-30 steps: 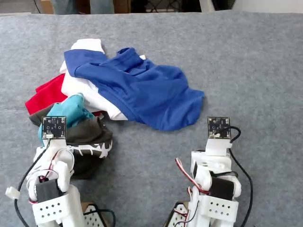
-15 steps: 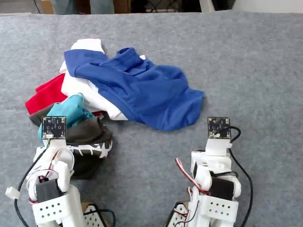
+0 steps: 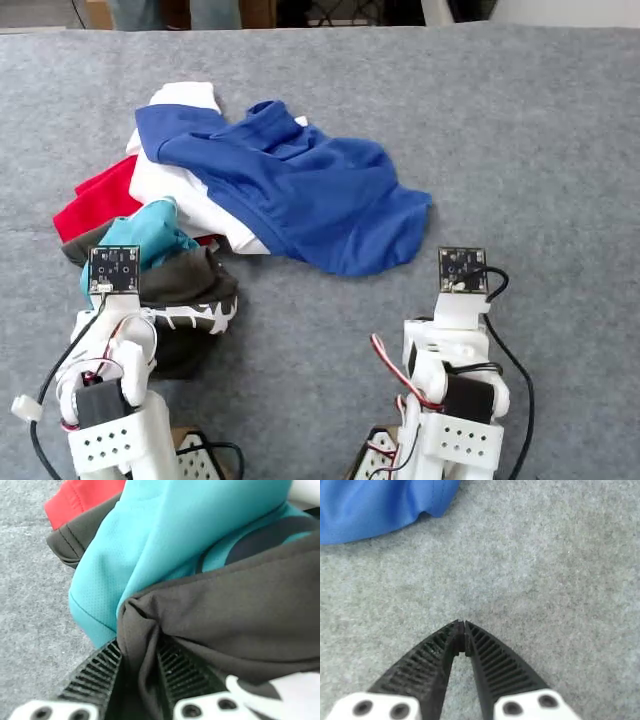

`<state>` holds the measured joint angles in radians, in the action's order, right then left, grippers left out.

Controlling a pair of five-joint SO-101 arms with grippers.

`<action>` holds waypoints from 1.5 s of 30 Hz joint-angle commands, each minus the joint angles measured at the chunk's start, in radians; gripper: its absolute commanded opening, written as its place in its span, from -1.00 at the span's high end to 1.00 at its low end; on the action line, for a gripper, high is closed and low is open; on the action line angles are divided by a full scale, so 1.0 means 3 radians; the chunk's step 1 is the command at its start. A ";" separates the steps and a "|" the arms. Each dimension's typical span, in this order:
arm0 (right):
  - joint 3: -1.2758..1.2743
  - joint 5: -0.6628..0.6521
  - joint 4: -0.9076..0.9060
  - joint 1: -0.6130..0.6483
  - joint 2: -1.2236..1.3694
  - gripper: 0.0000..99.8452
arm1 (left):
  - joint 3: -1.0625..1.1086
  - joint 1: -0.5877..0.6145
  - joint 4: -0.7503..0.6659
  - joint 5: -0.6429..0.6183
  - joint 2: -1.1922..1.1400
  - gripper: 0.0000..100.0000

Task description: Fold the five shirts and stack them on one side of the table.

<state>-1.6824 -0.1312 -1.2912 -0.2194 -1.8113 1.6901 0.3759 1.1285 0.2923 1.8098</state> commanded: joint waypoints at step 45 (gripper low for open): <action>-0.0008 -0.0005 -0.0010 -0.0036 -0.0207 0.97 | -0.1609 0.0381 0.0419 0.1048 0.0005 0.94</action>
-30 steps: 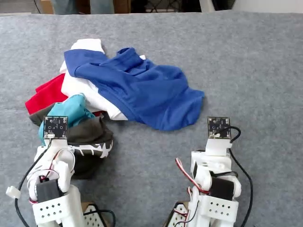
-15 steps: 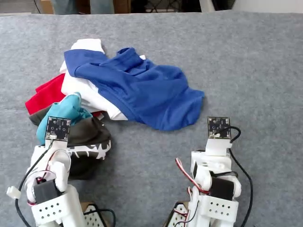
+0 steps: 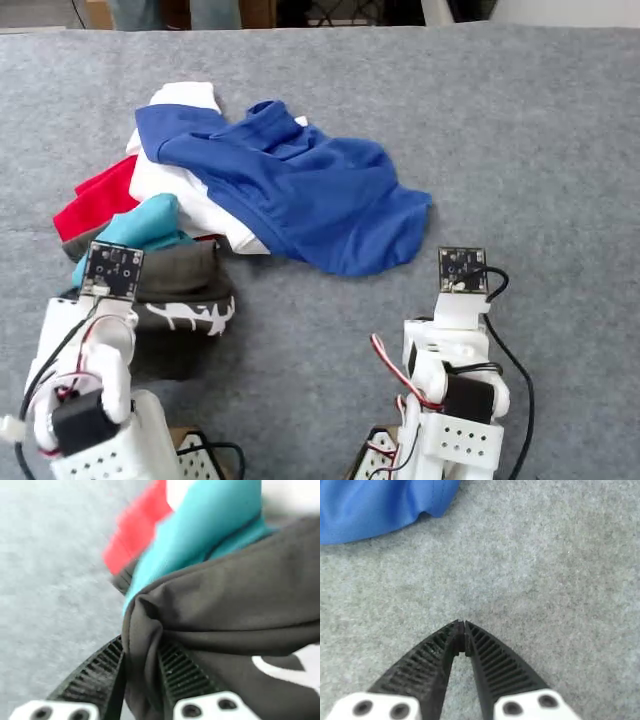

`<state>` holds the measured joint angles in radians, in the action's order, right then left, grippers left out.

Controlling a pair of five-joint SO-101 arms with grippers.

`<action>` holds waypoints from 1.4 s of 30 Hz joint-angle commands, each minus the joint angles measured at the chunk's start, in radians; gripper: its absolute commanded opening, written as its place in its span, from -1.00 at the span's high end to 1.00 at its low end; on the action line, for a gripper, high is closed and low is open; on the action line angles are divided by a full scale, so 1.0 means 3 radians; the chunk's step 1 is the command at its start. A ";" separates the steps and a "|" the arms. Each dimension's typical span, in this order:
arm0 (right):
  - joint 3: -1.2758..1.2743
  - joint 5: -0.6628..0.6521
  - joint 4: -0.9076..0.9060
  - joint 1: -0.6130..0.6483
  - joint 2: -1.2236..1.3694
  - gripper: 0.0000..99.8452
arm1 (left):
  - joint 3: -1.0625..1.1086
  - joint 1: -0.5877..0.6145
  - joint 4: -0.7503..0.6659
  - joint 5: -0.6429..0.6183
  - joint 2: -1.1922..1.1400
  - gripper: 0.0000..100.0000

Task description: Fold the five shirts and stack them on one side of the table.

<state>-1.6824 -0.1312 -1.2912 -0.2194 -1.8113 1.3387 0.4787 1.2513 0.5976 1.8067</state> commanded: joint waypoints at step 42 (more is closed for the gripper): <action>0.2652 0.0312 0.0225 0.2261 0.1982 0.41 | -0.2785 0.0719 0.0777 -0.2128 -0.2511 0.49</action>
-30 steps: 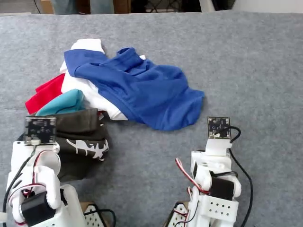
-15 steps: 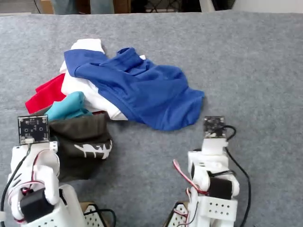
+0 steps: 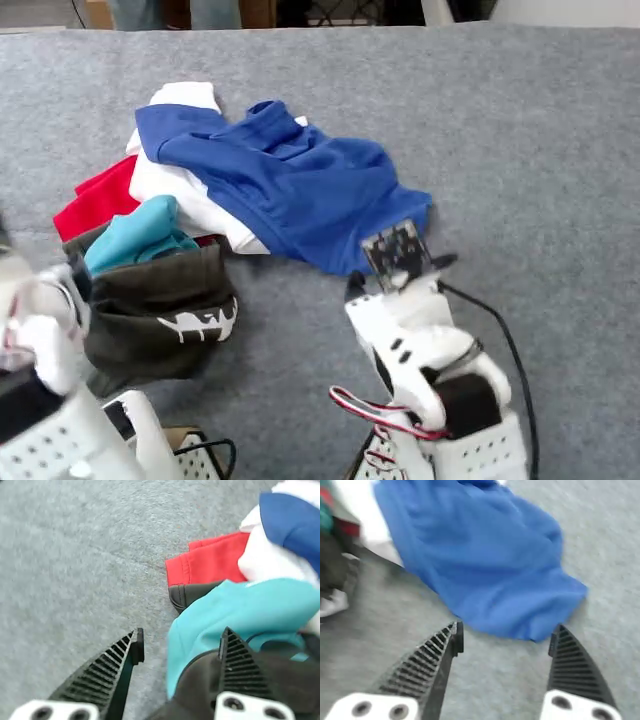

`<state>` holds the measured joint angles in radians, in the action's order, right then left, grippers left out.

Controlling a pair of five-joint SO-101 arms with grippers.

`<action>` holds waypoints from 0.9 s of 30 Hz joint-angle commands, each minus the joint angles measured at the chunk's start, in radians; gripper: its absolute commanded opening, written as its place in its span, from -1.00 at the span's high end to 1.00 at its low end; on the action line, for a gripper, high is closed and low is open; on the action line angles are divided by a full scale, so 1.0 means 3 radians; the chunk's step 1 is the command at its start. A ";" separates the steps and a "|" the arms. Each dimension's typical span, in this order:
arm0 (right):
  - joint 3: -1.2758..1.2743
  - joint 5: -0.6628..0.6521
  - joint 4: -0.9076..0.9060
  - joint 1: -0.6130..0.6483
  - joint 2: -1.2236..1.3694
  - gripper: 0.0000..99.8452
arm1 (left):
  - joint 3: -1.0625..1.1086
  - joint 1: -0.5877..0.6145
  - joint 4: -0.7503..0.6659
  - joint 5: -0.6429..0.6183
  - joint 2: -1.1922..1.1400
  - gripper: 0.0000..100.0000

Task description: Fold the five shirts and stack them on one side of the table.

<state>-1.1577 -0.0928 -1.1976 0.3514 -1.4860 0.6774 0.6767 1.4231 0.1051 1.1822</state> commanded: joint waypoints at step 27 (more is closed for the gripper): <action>0.5460 0.0650 -0.1181 0.1765 0.6416 0.83 | 0.0176 0.1946 -0.0951 0.0358 -0.1637 0.49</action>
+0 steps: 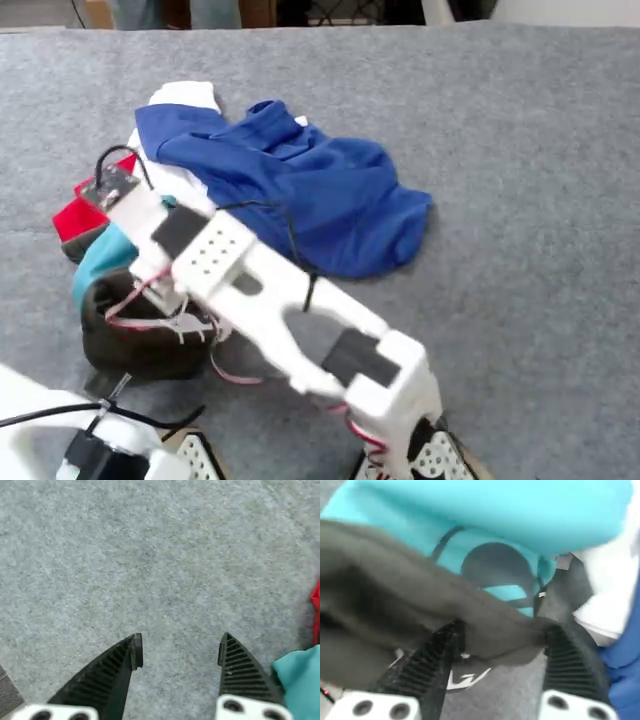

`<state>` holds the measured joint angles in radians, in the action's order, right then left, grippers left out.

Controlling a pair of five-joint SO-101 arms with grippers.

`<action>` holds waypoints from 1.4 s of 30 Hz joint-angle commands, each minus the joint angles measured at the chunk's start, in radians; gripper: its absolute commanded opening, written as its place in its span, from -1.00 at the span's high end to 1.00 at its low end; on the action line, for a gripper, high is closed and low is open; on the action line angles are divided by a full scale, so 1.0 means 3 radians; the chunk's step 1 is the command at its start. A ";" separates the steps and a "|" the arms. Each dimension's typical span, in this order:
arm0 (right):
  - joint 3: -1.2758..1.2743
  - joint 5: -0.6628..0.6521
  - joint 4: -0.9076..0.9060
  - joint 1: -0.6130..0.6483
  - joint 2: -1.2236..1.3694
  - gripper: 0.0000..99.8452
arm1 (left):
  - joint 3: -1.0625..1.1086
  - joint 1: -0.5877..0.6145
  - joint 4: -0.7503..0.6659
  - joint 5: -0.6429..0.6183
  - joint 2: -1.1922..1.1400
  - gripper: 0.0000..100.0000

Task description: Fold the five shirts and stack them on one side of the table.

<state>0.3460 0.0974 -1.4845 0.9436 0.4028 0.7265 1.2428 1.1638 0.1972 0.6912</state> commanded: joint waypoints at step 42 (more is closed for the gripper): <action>-0.2688 -0.1442 0.0639 -0.4271 -0.2146 0.97 | -0.0918 -0.5332 -0.1002 -0.1391 -0.1141 0.48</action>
<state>-0.3368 -0.3276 -1.3955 -0.3053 -0.2125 0.5485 -0.2332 0.9352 -0.1818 0.4687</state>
